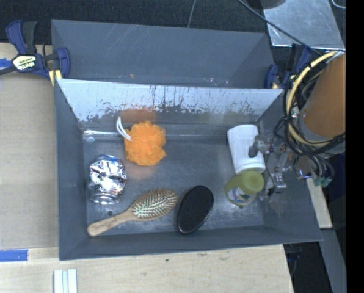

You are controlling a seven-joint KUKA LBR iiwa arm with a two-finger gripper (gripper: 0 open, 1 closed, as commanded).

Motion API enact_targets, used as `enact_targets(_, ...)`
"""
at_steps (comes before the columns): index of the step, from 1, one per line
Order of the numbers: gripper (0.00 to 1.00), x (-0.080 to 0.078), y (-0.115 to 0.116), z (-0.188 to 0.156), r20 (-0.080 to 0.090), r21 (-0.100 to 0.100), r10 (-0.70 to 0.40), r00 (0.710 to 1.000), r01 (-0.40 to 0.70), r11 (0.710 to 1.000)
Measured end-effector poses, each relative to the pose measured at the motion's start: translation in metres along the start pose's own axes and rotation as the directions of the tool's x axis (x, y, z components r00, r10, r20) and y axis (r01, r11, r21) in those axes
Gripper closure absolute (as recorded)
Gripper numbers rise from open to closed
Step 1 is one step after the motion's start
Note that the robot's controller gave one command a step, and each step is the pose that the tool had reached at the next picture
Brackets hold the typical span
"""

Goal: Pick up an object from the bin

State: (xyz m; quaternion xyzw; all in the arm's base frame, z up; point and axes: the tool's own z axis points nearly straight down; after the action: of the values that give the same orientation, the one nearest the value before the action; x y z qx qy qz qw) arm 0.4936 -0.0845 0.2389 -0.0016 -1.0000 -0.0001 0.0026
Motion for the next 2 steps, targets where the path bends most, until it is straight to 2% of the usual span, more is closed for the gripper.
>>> enact_targets(1, 0.00, 0.0042, 0.0084, 0.1091, -0.005, -0.002, -0.171, 0.985, 0.171, 0.985)
enact_targets(2, 0.00, 0.0099, 0.0108, 0.0997, -0.002, -0.002, -0.353, 0.936, 0.353, 0.936)
